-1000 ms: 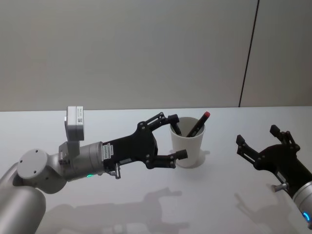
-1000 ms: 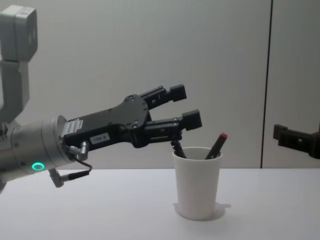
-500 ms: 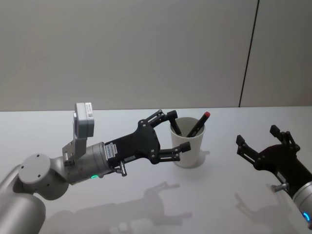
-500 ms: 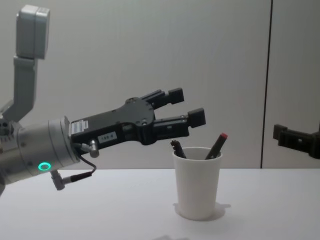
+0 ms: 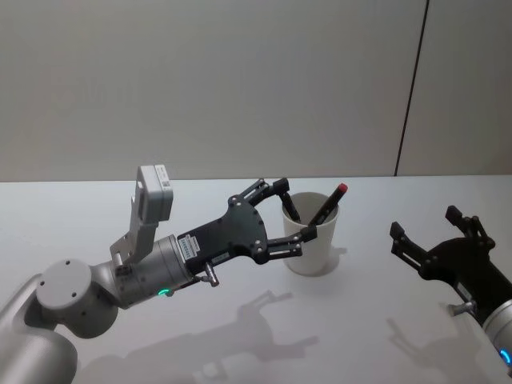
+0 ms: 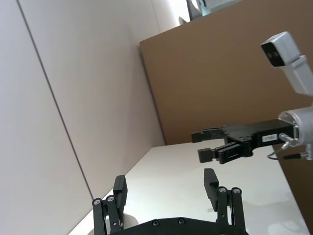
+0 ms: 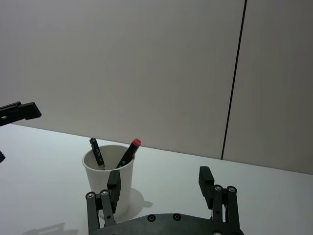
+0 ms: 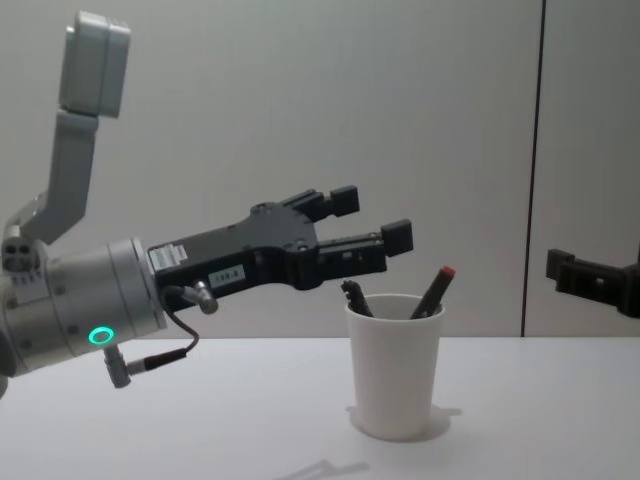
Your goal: Place the pen into the pen holder.
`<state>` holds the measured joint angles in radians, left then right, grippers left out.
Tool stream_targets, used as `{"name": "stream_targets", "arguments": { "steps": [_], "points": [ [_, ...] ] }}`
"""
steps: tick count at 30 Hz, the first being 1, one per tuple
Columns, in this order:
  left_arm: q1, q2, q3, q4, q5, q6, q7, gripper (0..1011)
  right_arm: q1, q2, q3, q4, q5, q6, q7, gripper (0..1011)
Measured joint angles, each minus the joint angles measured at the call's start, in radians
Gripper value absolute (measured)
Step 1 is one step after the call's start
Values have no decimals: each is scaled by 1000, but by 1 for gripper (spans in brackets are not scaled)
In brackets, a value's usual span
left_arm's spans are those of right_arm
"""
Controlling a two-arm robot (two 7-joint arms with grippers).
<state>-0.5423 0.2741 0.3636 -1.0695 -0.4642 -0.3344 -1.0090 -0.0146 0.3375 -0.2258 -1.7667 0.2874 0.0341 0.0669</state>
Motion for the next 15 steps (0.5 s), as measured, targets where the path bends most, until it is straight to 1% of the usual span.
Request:
{"name": "stream_targets", "arguments": {
  "steps": [5, 7, 10, 14, 15],
  "points": [
    [22, 8, 7, -40, 18, 24, 71, 1000, 0, 0, 0, 0, 0, 0, 0, 1001],
    [27, 10, 8, -50, 23, 31, 90, 1000, 0, 0, 0, 0, 0, 0, 0, 1001],
    [42, 15, 13, -78, 36, 48, 139, 1000, 0, 0, 0, 0, 0, 0, 0, 1001],
    [55, 19, 16, -100, 47, 62, 180, 1000, 0, 0, 0, 0, 0, 0, 0, 1001],
    [61, 22, 18, -111, 52, 69, 199, 1000, 0, 0, 0, 0, 0, 0, 0, 1001]
  ]
}}
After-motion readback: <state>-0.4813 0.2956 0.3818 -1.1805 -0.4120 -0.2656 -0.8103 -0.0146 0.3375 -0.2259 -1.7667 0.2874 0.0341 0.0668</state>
